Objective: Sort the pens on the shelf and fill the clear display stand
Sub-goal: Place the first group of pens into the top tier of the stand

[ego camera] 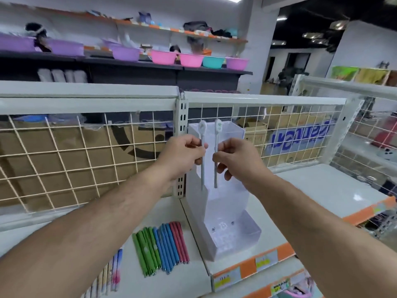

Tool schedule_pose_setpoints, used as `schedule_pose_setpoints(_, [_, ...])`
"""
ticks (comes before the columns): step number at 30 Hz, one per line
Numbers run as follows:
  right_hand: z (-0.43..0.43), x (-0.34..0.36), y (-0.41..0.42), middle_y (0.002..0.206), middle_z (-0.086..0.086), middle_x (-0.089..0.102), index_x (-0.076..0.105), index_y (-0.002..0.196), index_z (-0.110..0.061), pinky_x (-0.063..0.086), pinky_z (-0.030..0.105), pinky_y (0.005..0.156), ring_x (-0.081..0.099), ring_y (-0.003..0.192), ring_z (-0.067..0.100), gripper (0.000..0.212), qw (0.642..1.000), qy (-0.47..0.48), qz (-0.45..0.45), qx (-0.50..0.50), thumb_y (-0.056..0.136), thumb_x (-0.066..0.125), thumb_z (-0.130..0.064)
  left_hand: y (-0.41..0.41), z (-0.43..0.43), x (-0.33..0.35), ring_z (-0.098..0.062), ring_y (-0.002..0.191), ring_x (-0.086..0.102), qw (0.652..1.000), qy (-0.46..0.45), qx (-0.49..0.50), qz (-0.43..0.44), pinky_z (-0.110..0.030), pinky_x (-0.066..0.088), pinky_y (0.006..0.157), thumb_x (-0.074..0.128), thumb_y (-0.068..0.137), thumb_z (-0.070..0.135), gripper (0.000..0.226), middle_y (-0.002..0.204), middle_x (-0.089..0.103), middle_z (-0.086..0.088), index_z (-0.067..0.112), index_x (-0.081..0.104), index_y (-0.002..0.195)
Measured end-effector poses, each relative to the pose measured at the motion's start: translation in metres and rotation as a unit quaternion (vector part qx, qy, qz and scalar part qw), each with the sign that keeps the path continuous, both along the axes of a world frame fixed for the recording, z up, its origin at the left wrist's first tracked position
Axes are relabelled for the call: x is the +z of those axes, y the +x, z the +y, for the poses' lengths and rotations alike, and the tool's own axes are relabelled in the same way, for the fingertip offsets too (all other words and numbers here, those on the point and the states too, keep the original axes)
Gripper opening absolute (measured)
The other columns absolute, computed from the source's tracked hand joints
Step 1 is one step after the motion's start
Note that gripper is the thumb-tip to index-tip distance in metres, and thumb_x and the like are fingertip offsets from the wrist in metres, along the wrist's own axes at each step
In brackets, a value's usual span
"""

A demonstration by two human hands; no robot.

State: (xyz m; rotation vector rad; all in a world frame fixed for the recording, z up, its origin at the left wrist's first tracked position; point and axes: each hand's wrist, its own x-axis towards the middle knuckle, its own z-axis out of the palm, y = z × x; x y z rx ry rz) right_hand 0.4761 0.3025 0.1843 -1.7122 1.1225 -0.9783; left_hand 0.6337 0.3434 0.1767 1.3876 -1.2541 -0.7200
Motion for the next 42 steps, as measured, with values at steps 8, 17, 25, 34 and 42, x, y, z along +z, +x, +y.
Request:
schedule_pose_setpoints(8, [-0.058, 0.035, 0.001, 0.073, 0.011, 0.064, 0.066, 0.093, 0.001, 0.048, 0.026, 0.043, 0.063, 0.051, 0.012, 0.006, 0.997, -0.058, -0.007, 0.049, 0.087, 0.068, 0.0, -0.006, -0.038, 0.039, -0.011, 0.071, 0.063, 0.997, -0.038, 0.059, -0.033, -0.029, 0.048, 0.062, 0.063, 0.094, 0.014, 0.012, 0.085, 0.07, 0.004, 0.023, 0.071, 0.091])
schedule_pose_setpoints(17, [-0.118, 0.066, -0.009, 0.074, 0.01, 0.068, 0.065, 0.09, -0.006, 0.051, 0.028, 0.049, 0.066, 0.057, 0.016, 0.003, 0.992, -0.089, -0.034, 0.08, 0.091, 0.067, -0.004, -0.017, -0.08, 0.079, -0.013, 0.076, 0.062, 0.98, -0.085, 0.17, -0.063, -0.02, 0.047, 0.055, 0.062, 0.095, 0.016, 0.01, 0.095, 0.07, -0.004, 0.015, 0.071, 0.095])
schedule_pose_setpoints(25, [-0.152, 0.071, 0.009, 0.075, 0.01, 0.07, 0.066, 0.099, -0.005, 0.052, 0.026, 0.049, 0.066, 0.052, 0.012, 0.007, 0.99, -0.093, -0.036, 0.098, 0.092, 0.068, -0.006, -0.01, -0.104, 0.079, -0.014, 0.076, 0.064, 0.964, -0.087, 0.239, -0.084, -0.024, 0.049, 0.061, 0.061, 0.095, 0.016, 0.011, 0.093, 0.071, -0.001, 0.018, 0.072, 0.096])
schedule_pose_setpoints(34, [-0.169, 0.064, 0.022, 0.074, 0.007, 0.07, 0.065, 0.094, -0.009, 0.05, 0.023, 0.048, 0.066, 0.054, 0.011, 0.003, 0.989, -0.091, -0.037, 0.111, 0.091, 0.067, -0.008, -0.001, -0.123, 0.067, -0.017, 0.09, 0.067, 0.956, -0.076, 0.261, -0.113, -0.029, 0.055, 0.07, 0.06, 0.096, 0.017, 0.014, 0.096, 0.068, 0.003, 0.026, 0.071, 0.097])
schedule_pose_setpoints(42, [-0.174, 0.058, 0.03, 0.072, 0.007, 0.07, 0.065, 0.094, -0.009, 0.055, 0.027, 0.052, 0.068, 0.059, 0.016, 0.003, 0.989, -0.083, -0.035, 0.117, 0.092, 0.067, -0.007, 0.004, -0.124, 0.047, -0.019, 0.084, 0.069, 0.954, -0.04, 0.258, -0.147, -0.044, 0.059, 0.084, 0.064, 0.09, 0.011, 0.013, 0.09, 0.071, 0.004, 0.021, 0.071, 0.084])
